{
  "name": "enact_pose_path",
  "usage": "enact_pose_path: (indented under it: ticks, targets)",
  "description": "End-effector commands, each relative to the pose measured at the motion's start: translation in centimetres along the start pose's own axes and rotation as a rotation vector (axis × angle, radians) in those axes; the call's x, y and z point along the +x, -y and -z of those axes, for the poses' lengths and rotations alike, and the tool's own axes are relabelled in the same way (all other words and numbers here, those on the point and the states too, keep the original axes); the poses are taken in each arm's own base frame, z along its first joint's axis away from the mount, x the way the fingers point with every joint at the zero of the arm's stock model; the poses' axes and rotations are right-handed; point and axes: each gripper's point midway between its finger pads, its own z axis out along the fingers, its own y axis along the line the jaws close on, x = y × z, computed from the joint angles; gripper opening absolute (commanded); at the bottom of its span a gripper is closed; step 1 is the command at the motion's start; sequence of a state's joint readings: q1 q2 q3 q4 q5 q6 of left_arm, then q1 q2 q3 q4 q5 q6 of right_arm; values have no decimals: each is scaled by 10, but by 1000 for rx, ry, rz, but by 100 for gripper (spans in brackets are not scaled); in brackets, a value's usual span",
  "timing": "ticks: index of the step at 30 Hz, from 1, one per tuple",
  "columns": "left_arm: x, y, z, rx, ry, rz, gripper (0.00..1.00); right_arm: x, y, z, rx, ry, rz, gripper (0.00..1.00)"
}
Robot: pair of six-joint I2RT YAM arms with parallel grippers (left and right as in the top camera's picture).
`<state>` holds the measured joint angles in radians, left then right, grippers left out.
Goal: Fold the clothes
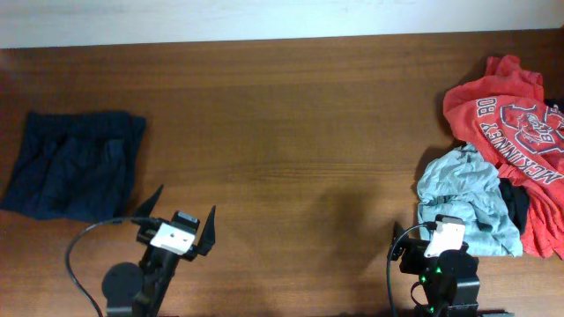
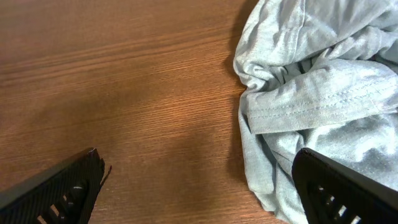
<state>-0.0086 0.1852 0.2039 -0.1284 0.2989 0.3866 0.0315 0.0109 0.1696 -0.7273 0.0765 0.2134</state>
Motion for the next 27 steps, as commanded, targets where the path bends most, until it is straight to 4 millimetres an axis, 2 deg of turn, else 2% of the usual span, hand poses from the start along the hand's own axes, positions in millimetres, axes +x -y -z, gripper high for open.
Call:
enact_pose_path:
  ticks: [1, 3, 8, 14, 27]
  targets:
    - [17, 8, 0, 0, 13, -12, 100, 1, 1, -1, 2, 3, -12, 99]
    - [26, 13, -2, -4, 44, -21, 100, 1, 1, -1, 2, 3, -12, 99]
    - [30, 18, -2, 2, 73, -4, 100, 1, 1, -1, 2, 3, -12, 99]
    - [36, 11, -2, -42, 41, 6, 100, 1, 1, -1, 2, 3, -12, 99]
    - [36, 11, -2, -42, 42, 6, 100, 1, 1, -1, 2, 3, -12, 98]
